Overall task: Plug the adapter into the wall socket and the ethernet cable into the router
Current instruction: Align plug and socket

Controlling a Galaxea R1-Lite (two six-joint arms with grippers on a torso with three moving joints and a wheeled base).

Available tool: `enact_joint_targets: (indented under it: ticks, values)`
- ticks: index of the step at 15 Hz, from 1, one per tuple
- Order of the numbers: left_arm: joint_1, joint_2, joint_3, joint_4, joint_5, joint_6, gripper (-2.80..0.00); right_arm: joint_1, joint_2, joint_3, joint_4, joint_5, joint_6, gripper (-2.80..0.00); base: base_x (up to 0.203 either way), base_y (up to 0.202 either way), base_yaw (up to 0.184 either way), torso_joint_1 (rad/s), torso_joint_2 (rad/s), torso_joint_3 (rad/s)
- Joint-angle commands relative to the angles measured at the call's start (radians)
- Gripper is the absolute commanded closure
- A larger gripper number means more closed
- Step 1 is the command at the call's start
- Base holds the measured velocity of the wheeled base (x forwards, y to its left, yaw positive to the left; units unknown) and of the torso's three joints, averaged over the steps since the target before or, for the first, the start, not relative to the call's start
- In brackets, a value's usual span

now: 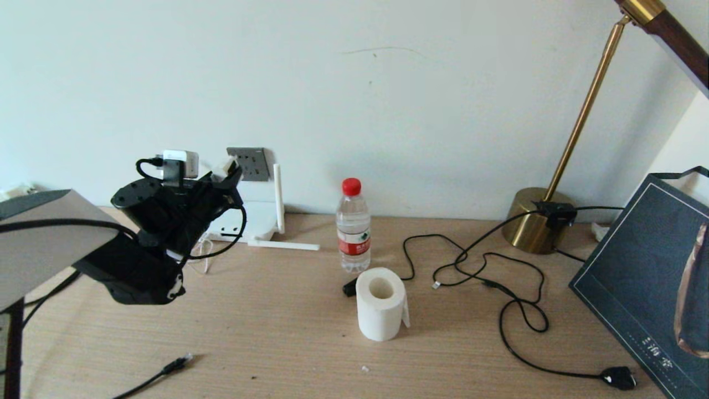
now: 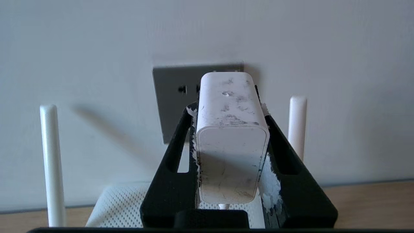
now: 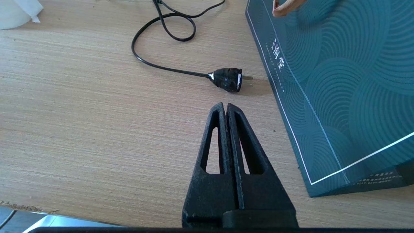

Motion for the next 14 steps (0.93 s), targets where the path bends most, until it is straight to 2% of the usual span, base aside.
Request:
enact_joint_targets:
  ticks: [1,8,12,14]
  values:
    - [0.003,0.026,-0.003,-0.007,-0.001,0.000,0.00,0.000,0.000,0.000,0.002,0.001,-0.001,0.00,0.000,0.000,0.000,0.000,0.00,0.000]
    - [0.017,0.046,-0.015,0.079,0.000,0.000,0.00,0.000,0.000,0.000,0.002,0.001,-0.001,0.00,0.000,0.000,0.000,0.000,0.00,0.000]
    - [0.027,0.088,-0.124,0.111,0.000,0.002,0.00,0.000,0.000,0.000,0.002,0.001,-0.001,0.00,0.000,0.000,0.000,0.000,0.00,0.000]
    - [0.032,0.090,-0.142,0.137,0.000,0.002,0.00,0.000,0.000,0.000,0.002,0.001,-0.001,0.00,0.000,0.000,0.000,0.000,0.00,0.000]
